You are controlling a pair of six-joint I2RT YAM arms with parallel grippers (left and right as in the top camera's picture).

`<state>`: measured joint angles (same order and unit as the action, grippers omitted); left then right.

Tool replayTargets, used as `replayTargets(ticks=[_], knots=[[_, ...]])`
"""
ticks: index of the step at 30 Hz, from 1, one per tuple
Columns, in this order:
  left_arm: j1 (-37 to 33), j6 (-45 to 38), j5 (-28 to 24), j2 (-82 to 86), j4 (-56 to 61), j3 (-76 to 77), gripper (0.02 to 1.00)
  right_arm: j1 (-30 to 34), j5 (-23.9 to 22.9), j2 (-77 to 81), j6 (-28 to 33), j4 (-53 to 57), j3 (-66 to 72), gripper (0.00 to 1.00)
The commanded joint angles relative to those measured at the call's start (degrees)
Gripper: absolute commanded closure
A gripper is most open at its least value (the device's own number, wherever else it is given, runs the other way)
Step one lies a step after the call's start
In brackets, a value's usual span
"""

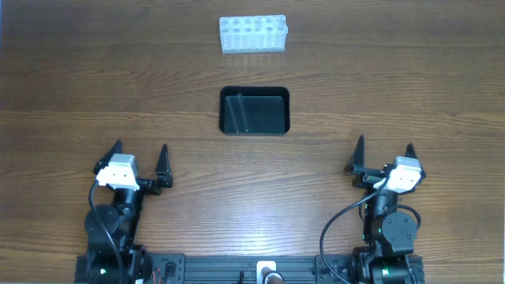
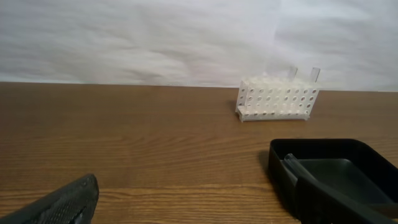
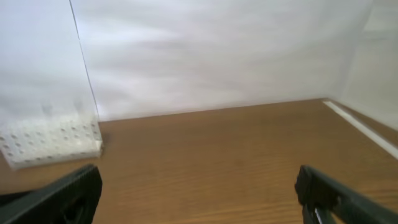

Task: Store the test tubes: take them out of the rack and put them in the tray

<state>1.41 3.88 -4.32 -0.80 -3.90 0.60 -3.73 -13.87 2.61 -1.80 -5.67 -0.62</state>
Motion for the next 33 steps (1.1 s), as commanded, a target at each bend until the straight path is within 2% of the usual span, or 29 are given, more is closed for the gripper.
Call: replayTargets(ticks=[1, 5, 12, 15, 21, 27, 33], knots=[[-0.46, -0.46, -0.57, 0.31, -0.20, -0.26, 0.018, 0.42, 3.63, 9.68, -3.93, -10.69, -1.27, 0.009], [-0.46, -0.46, -0.57, 0.31, -0.17, -0.26, 0.018, 0.42, 9.64, 21.84, -3.96, -14.34, -8.11, 0.009], [-0.46, -0.46, -0.57, 0.31, -0.20, -0.26, 0.020, -0.11, 25.14, 47.10, -5.70, -14.23, -26.71, 0.009], [-0.46, -0.46, -0.57, 0.31, -0.20, -0.26, 0.018, -1.97, 28.85, 57.92, -5.88, -13.70, -34.47, 0.009], [-0.46, -0.46, -0.57, 0.31, -0.20, -0.26, 0.018, -8.92, 27.19, 75.91, -5.66, -7.69, -49.46, 0.007], [-0.46, -0.46, -0.57, 0.31, -0.20, -0.26, 0.018, -14.82, 21.44, 88.39, -5.95, -1.03, -62.38, 0.009], [-0.46, -0.46, -0.57, 0.31, -0.20, -0.26, 0.020, -18.99, 14.58, 97.37, -8.72, 6.45, -73.42, 0.009]])
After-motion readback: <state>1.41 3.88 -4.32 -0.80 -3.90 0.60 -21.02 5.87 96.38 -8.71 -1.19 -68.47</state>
